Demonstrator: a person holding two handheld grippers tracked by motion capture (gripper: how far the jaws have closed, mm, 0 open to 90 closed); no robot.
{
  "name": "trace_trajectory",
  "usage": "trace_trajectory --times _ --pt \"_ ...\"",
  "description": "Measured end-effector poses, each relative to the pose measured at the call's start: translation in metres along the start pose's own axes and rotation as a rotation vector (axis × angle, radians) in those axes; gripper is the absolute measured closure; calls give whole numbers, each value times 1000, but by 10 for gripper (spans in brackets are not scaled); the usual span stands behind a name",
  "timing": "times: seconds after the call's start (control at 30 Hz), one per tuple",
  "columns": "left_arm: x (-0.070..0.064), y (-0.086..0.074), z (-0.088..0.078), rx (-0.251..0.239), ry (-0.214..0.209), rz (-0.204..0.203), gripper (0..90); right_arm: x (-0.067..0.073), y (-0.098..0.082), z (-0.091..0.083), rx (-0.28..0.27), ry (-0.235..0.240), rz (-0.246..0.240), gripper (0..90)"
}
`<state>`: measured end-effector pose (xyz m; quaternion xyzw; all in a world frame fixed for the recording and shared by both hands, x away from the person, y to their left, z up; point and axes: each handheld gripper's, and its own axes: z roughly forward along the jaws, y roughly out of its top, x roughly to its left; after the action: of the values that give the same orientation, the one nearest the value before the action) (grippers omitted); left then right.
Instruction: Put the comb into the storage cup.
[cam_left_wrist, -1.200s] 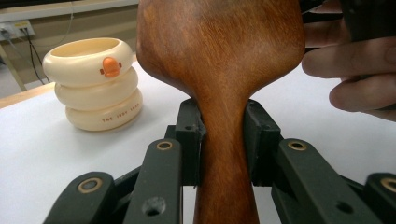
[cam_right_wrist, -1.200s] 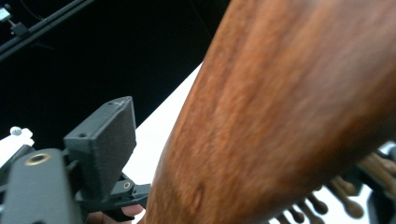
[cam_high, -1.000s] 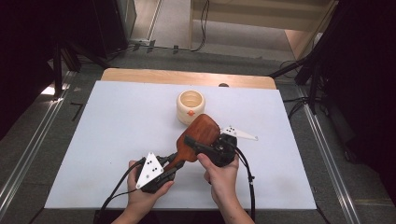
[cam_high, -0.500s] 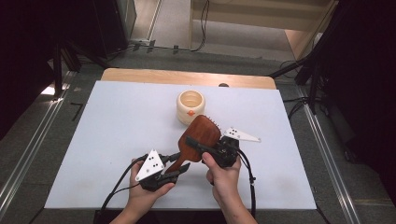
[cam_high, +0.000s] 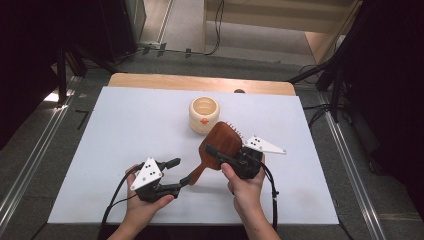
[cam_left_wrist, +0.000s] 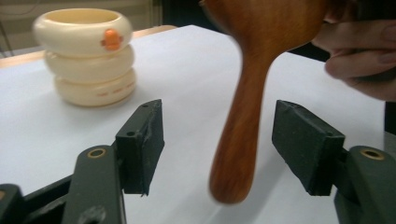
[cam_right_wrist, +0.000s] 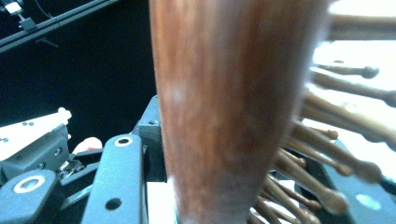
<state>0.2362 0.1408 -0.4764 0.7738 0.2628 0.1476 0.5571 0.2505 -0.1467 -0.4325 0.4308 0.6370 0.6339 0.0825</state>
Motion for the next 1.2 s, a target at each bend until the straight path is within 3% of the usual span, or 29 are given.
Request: trace_trajectory --times 0.1,0.2,0.4,0.5,0.7,1.2 --pt "8 -3 -8 -5 27 -16 270 0 2 -2 -7 -9 -7 507" --pt "18 -2 -14 -8 49 -43 164 0 4 -4 -19 -14 -24 507" --pt "34 -2 -32 -48 98 -70 0 -3 7 -8 -24 -37 -28 506" --pt "43 -4 -41 -77 116 -88 0 -3 7 -9 -26 -41 -31 506" --pt "59 -13 -57 -83 175 -82 0 -2 9 -9 -32 -51 -42 505" --pt "81 -33 -95 -101 255 -84 0 -3 18 -14 -26 -70 -78 504"
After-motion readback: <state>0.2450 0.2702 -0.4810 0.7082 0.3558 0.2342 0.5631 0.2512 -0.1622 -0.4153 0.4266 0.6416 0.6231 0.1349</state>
